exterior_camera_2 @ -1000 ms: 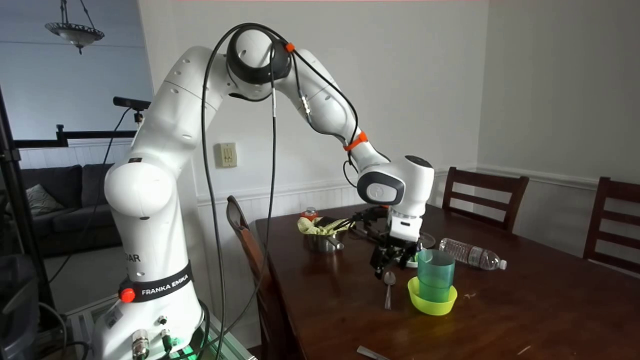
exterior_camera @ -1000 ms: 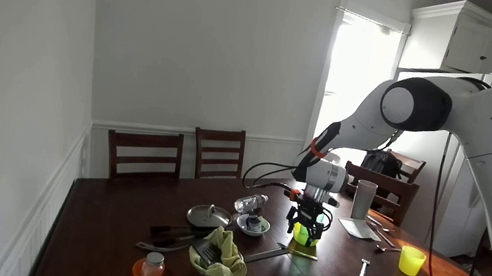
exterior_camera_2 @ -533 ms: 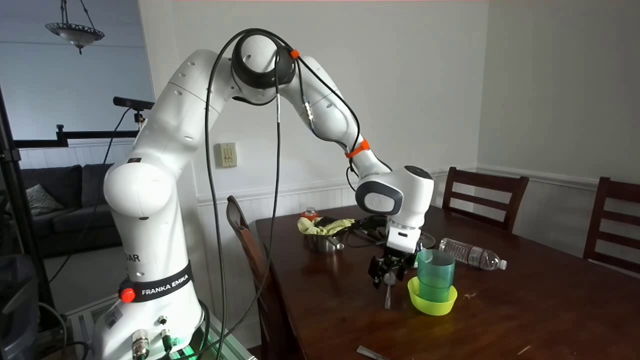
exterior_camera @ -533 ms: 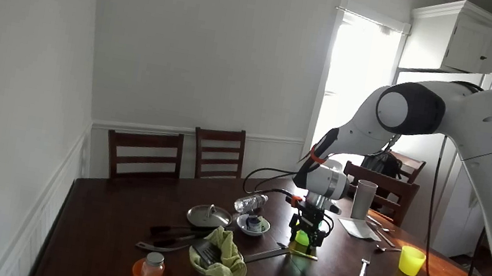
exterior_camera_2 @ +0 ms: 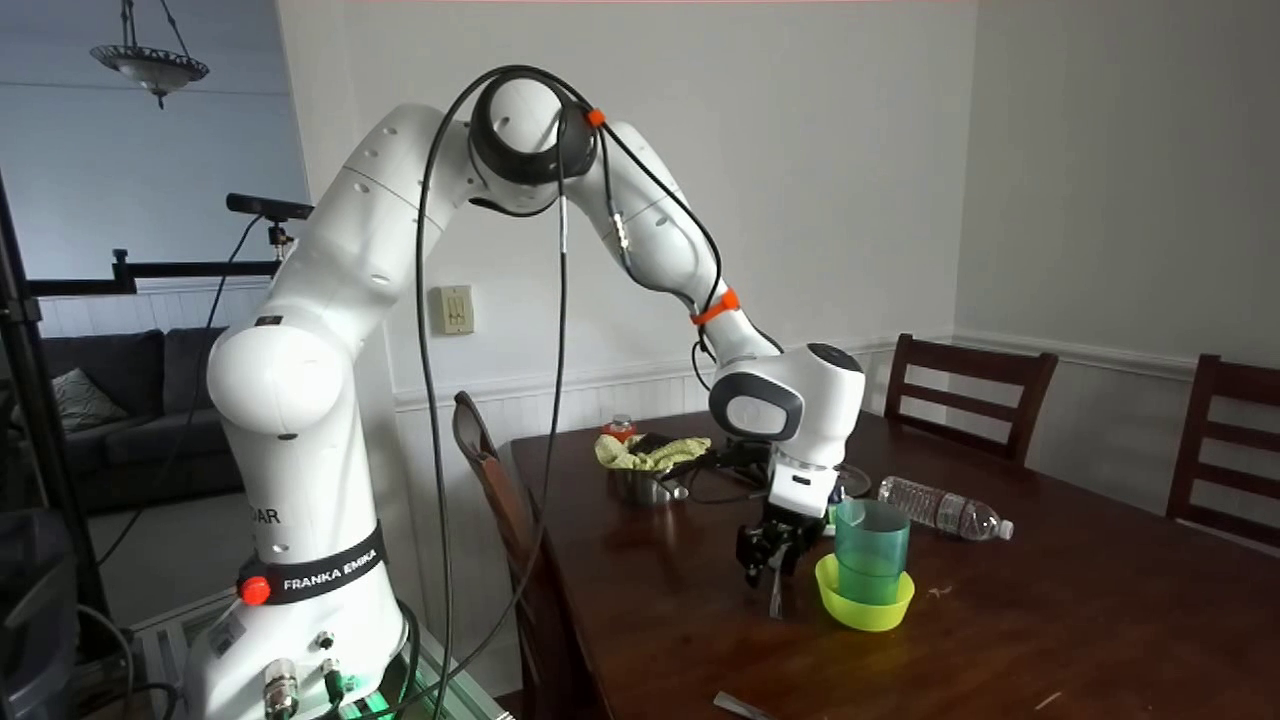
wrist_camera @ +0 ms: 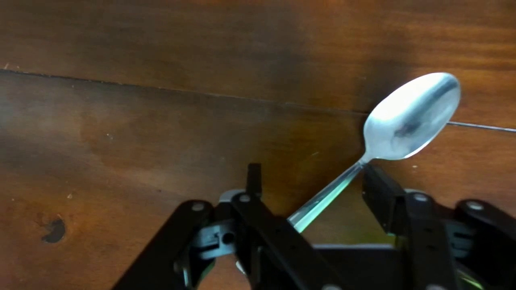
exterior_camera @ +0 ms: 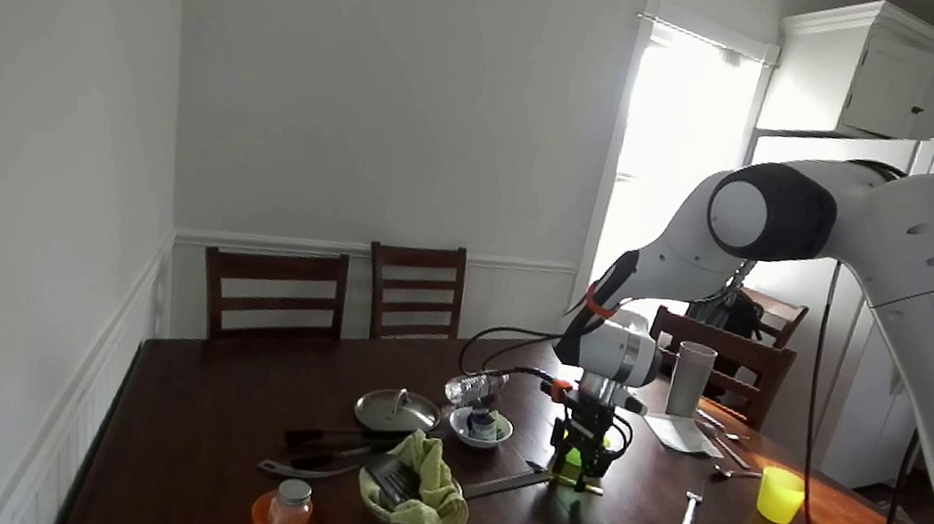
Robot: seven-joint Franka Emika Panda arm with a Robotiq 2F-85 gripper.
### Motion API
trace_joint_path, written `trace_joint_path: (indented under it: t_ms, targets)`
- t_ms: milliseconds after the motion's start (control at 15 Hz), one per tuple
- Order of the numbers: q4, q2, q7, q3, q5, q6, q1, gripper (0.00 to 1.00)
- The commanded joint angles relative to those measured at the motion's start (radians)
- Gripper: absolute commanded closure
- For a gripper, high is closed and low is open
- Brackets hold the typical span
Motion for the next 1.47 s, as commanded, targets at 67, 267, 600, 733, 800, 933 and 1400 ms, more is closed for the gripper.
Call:
trace_joint_path:
  t_ms: [67, 267, 600, 733, 800, 933, 1400]
  targets:
    - [0.019, 0.015, -0.014, 0.016, 0.025, 0.017, -0.018, 0.72]
    - [0.022, 0.018, -0.02, 0.016, 0.02, 0.017, -0.017, 0.92]
    - [0.027, 0.017, -0.03, 0.016, 0.018, 0.008, -0.02, 0.98]
    - [0.025, 0.001, -0.018, 0.009, 0.006, -0.016, -0.014, 0.98]
    - [0.022, -0.013, -0.006, 0.001, -0.009, -0.032, -0.006, 0.98]
    - [0.019, -0.041, 0.013, -0.014, -0.031, -0.061, 0.006, 0.98]
    - [0.035, -0.144, 0.08, -0.031, -0.1, -0.229, 0.017, 0.98]
